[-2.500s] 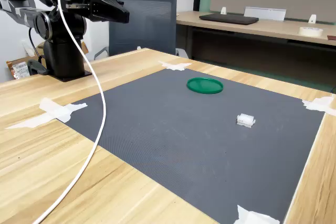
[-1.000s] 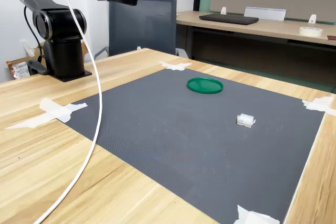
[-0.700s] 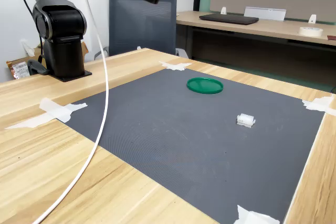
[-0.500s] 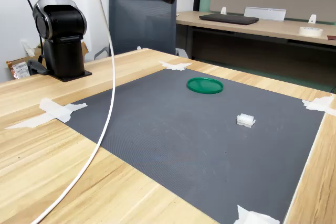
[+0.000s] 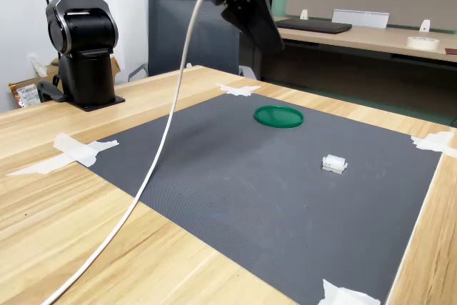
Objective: Grasp a white terminal and put it in the green lid.
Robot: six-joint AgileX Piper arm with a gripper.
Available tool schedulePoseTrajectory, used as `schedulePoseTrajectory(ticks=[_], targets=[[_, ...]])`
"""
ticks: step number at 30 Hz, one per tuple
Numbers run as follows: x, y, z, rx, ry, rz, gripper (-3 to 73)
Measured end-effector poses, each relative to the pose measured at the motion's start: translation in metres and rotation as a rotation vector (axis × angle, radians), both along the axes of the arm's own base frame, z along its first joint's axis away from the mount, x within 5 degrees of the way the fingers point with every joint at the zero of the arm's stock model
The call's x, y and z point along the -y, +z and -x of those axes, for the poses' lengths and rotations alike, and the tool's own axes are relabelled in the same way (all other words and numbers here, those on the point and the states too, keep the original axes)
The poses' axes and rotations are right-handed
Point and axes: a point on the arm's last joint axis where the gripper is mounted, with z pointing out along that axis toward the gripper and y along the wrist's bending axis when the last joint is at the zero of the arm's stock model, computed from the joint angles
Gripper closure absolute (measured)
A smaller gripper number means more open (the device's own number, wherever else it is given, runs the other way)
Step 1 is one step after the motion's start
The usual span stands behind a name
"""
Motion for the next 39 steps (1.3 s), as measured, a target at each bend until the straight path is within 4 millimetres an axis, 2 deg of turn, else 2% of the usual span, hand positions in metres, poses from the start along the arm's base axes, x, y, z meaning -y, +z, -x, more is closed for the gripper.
schedulePoseTrajectory(ticks=[5, 12, 15, 19, 27, 33, 39], targets=[[0.0, -0.001, -0.027, -0.13, 0.078, 0.038, 59.4], [0.004, -0.004, -0.055, -0.154, 0.101, 0.087, 29.0], [0.004, -0.012, -0.064, -0.19, 0.108, 0.084, 20.7], [0.0, -0.021, -0.073, -0.251, 0.143, 0.095, 17.8], [-0.03, -0.033, -0.09, -0.332, 0.293, 0.256, 17.6], [-0.032, -0.036, -0.104, -0.319, 0.317, 0.281, 17.6], [-0.034, -0.06, -0.113, -0.35, 0.346, 0.291, 17.6]])
